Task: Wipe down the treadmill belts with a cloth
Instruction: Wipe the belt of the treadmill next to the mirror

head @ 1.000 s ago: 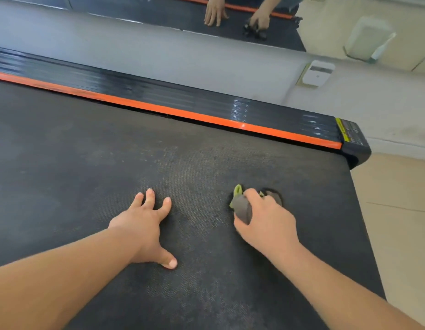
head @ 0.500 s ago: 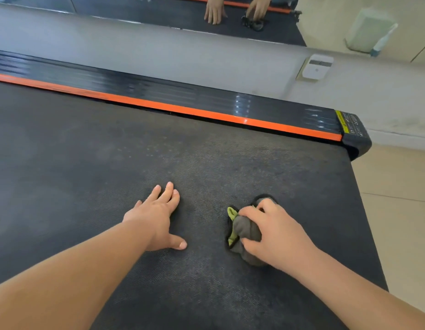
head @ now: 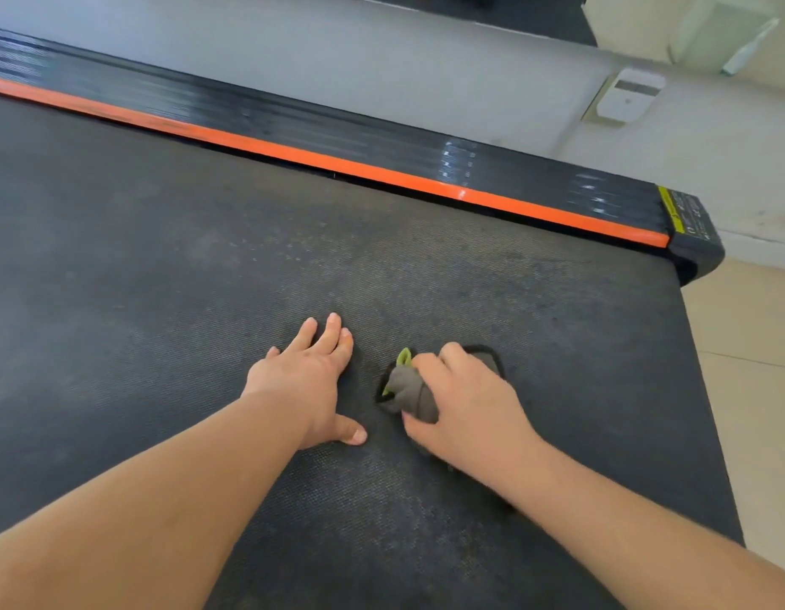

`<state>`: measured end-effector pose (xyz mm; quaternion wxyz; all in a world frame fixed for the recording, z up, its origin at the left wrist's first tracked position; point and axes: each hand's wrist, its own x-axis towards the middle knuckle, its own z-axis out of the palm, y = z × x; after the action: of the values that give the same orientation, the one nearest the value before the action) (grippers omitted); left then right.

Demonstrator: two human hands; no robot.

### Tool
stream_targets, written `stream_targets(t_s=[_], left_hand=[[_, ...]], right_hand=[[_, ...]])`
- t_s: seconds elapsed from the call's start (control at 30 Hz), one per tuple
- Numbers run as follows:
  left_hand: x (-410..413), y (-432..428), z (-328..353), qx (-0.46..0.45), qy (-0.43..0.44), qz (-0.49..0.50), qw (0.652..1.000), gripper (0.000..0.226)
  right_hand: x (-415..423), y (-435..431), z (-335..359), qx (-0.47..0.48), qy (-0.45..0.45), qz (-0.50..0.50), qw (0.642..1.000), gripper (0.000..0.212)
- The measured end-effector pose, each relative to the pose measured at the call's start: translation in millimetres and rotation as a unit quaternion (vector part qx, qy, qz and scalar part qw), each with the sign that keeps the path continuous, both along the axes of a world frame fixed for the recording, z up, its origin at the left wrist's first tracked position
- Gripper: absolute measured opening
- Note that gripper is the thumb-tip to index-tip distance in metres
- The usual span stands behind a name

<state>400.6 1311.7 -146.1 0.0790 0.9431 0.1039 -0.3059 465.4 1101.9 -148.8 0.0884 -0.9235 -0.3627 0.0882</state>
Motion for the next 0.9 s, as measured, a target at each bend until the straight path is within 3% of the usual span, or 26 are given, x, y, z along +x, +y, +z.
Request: stream_targets(t_s=[0.07, 0.2, 0.4, 0.47, 0.57, 0.63, 0.77, 0.83, 0.9], left_hand=[[-1, -1, 1, 0.001, 0.003, -0.002, 1.000, 0.135], [-1, -2, 4, 0.001, 0.005, -0.001, 1.000, 0.135], [-1, -1, 3, 0.005, 0.008, -0.005, 1.000, 0.135], [-1, -1, 3, 0.003, 0.009, -0.005, 1.000, 0.134], [0, -2, 4, -0.002, 0.017, -0.004, 1.000, 0.134], [-1, -1, 4, 0.001, 0.013, -0.004, 1.000, 0.135], [-1, -2, 3, 0.003, 0.005, -0.006, 1.000, 0.134], [-1, -2, 4, -0.001, 0.006, -0.004, 1.000, 0.134], [-1, -2, 4, -0.002, 0.007, -0.003, 1.000, 0.135]], right_hand=[[23, -3, -2, -0.013, -0.007, -0.031, 0.999, 0.044], [56, 29, -3, -0.025, -0.057, -0.189, 0.980, 0.041], [8, 5, -7, -0.005, -0.071, 0.000, 0.997, 0.039], [36, 3, -1, -0.026, -0.022, -0.064, 0.997, 0.036], [75, 23, 1, -0.009, -0.002, -0.242, 0.970, 0.037], [60, 37, -3, -0.024, -0.052, -0.211, 0.976, 0.038], [-27, 7, -8, -0.002, -0.074, 0.001, 0.997, 0.038], [-15, -6, -3, -0.014, -0.021, -0.017, 1.000, 0.038], [20, -1, -2, -0.026, 0.016, -0.121, 0.992, 0.037]])
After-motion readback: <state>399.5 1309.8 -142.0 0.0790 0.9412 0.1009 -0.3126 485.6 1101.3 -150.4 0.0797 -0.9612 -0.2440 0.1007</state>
